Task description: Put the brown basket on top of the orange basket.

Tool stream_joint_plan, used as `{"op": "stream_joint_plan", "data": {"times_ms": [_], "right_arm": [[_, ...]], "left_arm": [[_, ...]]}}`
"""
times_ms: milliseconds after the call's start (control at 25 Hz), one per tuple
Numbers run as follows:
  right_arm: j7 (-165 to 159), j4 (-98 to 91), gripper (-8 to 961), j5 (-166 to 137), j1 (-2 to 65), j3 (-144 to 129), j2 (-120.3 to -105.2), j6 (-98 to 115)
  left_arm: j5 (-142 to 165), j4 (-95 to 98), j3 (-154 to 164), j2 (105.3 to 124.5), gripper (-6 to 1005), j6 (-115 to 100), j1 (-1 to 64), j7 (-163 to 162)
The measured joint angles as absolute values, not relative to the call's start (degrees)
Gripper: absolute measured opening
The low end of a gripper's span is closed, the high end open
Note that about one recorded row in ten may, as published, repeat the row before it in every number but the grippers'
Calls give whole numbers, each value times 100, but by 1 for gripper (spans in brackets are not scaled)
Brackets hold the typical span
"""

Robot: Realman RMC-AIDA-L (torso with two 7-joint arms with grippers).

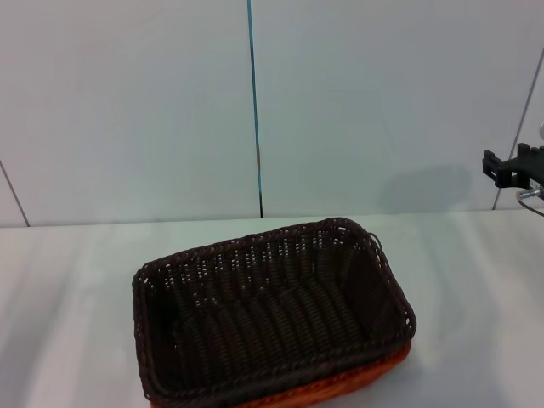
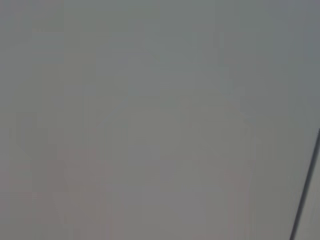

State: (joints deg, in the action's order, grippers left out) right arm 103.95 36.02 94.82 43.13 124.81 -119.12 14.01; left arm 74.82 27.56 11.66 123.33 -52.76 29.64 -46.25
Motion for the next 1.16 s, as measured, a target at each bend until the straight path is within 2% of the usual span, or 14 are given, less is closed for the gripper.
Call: {"op": "stream_joint_plan", "data": {"times_ms": [120, 360, 440, 680, 760, 1000, 1160], "right_arm": [[10389, 3626, 499, 9493, 4316, 12457, -11915, 1402], [10380, 3639, 504, 9546, 4292, 12271, -11917, 1411], [10383, 3645, 478, 9552, 4268, 12150, -11914, 1411], [10379, 3651, 401, 9588, 4279, 12192, -11911, 1402], [10380, 3655, 375, 9620, 4280, 12197, -11910, 1392], [10379, 3660, 430, 9637, 4256, 12199, -11904, 1390], [10376, 3706, 430, 9637, 4236, 12197, -11900, 1395]], "left_arm": [[7476, 2762, 1146, 12329, 761, -5386, 2899, -4676], [7492, 2782, 1252, 12329, 720, -5448, 2799, -4670], [7465, 2834, 1373, 12326, 704, -5488, 2738, -4722], [7262, 2866, 1379, 12331, 734, -5623, 2656, -4928], [7248, 2898, 1387, 12329, 798, -5693, 2608, -4981], [7265, 2918, 1433, 12333, 798, -5774, 2501, -5125], [7293, 2930, 1485, 12328, 798, -5770, 2461, -5216]]}}
